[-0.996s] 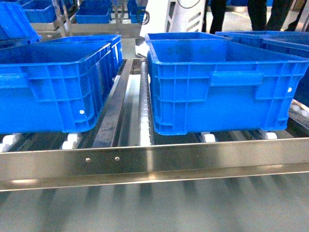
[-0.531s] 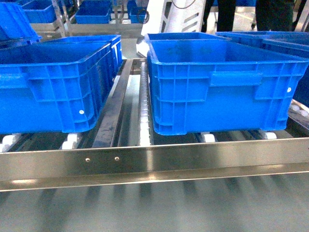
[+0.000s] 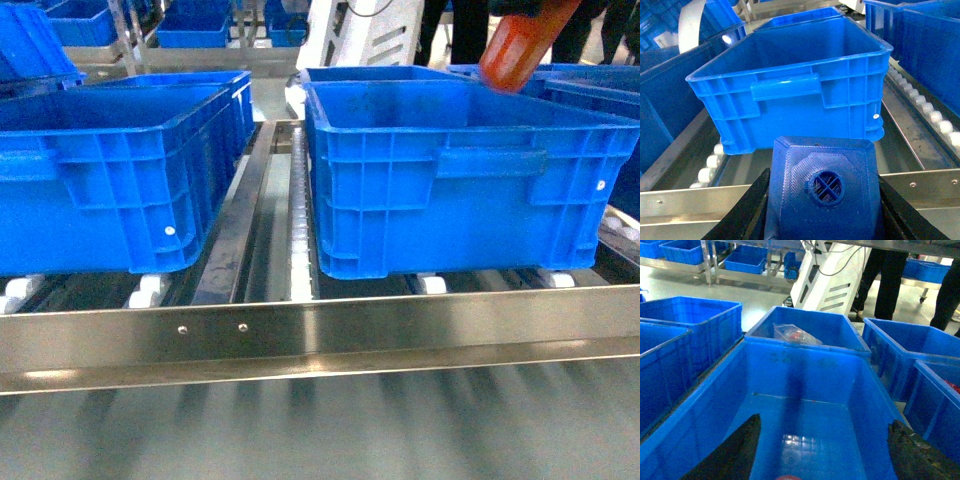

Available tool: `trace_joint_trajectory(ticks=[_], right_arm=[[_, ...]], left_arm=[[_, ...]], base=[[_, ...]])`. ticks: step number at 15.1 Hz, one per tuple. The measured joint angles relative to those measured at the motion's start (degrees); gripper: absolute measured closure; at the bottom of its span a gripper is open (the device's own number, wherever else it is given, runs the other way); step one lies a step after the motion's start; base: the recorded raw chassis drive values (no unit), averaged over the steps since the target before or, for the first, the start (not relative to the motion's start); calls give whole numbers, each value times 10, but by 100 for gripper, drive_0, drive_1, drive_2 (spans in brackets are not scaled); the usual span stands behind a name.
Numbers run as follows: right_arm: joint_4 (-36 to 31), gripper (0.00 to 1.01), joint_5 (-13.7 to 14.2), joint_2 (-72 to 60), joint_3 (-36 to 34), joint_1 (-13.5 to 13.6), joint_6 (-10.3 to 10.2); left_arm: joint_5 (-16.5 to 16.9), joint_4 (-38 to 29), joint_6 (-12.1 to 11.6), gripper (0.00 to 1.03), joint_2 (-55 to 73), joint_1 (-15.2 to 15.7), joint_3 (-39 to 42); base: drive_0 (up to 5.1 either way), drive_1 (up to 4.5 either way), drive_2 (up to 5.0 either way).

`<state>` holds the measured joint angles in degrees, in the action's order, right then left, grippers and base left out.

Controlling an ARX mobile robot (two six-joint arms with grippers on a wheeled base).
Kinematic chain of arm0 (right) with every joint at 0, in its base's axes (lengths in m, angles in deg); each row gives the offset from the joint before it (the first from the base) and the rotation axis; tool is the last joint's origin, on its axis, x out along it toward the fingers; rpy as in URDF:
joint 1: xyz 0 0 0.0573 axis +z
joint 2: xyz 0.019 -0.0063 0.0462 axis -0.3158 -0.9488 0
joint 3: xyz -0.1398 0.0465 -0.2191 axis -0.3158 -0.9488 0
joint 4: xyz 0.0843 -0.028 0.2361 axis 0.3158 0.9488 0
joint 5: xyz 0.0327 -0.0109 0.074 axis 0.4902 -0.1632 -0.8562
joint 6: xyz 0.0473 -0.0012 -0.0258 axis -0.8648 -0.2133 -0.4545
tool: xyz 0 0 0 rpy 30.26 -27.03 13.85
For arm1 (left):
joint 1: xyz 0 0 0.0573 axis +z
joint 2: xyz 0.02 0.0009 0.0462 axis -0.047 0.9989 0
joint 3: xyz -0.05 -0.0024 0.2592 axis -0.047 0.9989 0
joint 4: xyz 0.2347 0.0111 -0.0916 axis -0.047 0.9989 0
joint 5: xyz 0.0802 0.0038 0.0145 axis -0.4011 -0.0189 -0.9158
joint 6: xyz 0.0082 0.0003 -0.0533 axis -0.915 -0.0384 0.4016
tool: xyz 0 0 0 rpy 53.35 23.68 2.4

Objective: Sort blue parts and orange caps into right shelf containers

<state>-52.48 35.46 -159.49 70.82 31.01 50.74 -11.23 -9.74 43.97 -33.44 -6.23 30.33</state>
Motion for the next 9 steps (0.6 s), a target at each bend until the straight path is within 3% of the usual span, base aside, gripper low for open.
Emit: trace_joint_trajectory(ticks=[1, 2, 4, 5, 6, 7, 9], right_arm=[[-24, 18, -2, -9, -7, -3, -5], [-52, 5, -10, 36, -69, -2, -6], [-78, 4, -19, 198, -226, 11, -13], [-63, 3, -19, 275, -302, 20, -17], [-22, 3, -17, 339, -389, 20, -17], [-6, 3, -5, 371, -453, 14, -9], [-14, 3, 3, 377, -460, 9, -3]], left_arm=[[0, 0, 0, 58, 0, 0, 0], [0, 0, 0, 58, 0, 0, 0], [0, 0, 0, 58, 0, 0, 0], [-89, -21, 19, 58, 29, -19, -10], [-144, -68, 29, 58, 92, -8, -57], [-137, -120, 26, 58, 158, 12, -116], [-72, -153, 14, 58, 268, 22, -231]], base=[[0, 0, 0], [0, 0, 0], [0, 0, 0], [0, 0, 0], [0, 0, 0], [0, 0, 0], [0, 0, 0]])
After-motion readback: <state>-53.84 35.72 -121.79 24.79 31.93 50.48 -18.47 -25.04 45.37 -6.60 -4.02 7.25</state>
